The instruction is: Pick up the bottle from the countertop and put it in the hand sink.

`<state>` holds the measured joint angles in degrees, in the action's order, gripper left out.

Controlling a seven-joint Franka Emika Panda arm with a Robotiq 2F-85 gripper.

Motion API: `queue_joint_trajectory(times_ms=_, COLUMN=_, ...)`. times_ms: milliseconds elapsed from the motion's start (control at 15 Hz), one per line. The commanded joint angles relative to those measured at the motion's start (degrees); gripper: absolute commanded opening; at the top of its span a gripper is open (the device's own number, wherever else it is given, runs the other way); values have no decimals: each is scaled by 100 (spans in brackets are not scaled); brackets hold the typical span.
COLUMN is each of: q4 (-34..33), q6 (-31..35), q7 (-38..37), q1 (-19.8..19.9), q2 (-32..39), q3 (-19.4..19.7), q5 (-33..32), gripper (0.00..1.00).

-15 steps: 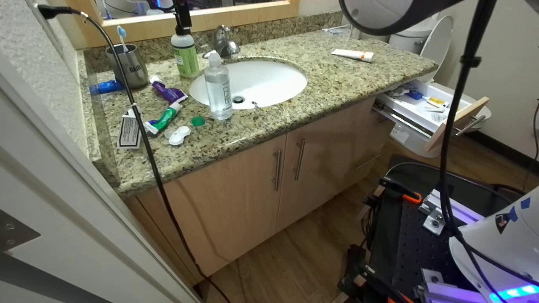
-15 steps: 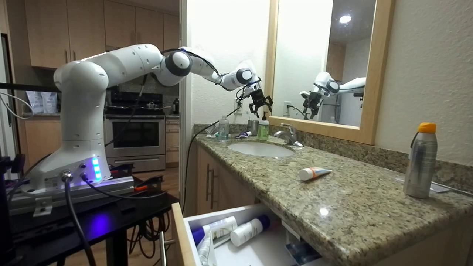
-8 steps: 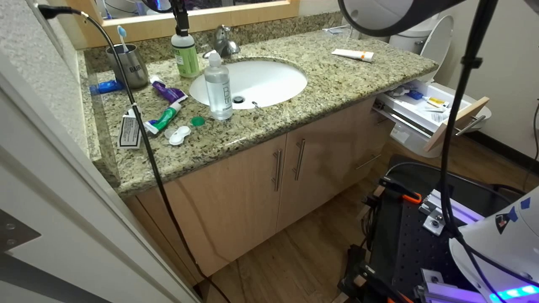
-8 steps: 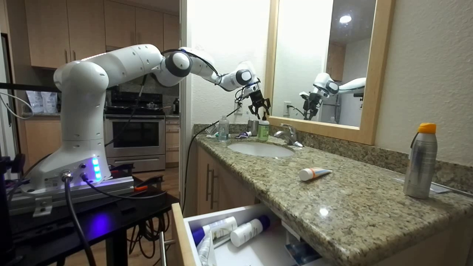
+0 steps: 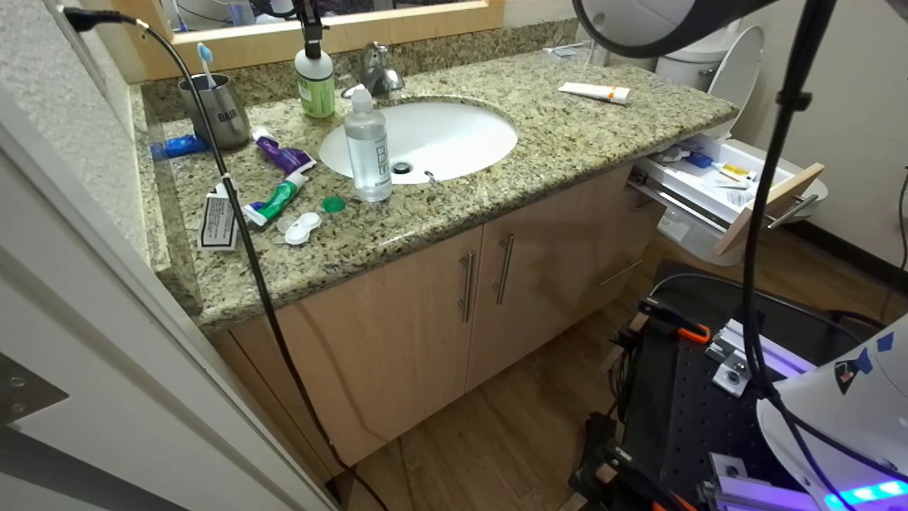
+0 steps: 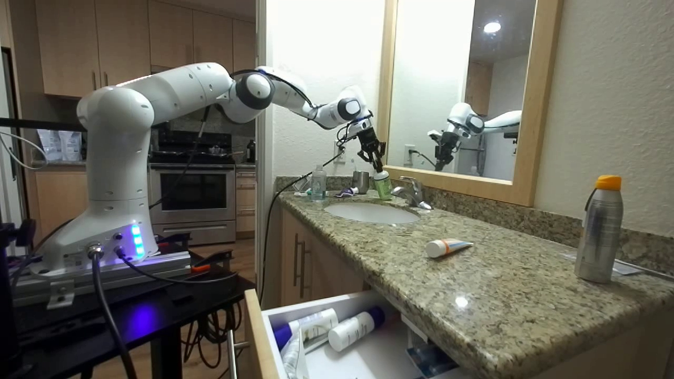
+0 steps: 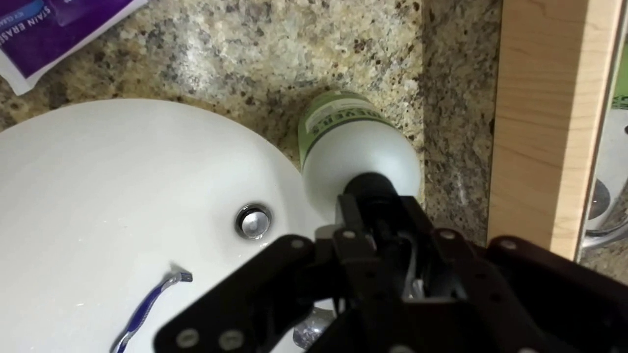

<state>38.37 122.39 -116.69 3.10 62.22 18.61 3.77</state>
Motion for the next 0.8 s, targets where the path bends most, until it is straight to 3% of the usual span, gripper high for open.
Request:
queue_joint_trajectory(times_ms=0, q4=-69, q6=-328, q7=9, q1=99, q2=3, q3=-79, q5=104, gripper=3)
queue_joint_trajectory(times_ms=733, q4=-824, q6=-2228, q7=-33, q1=601, q2=-1026, q3=-72, q5=673, gripper=5)
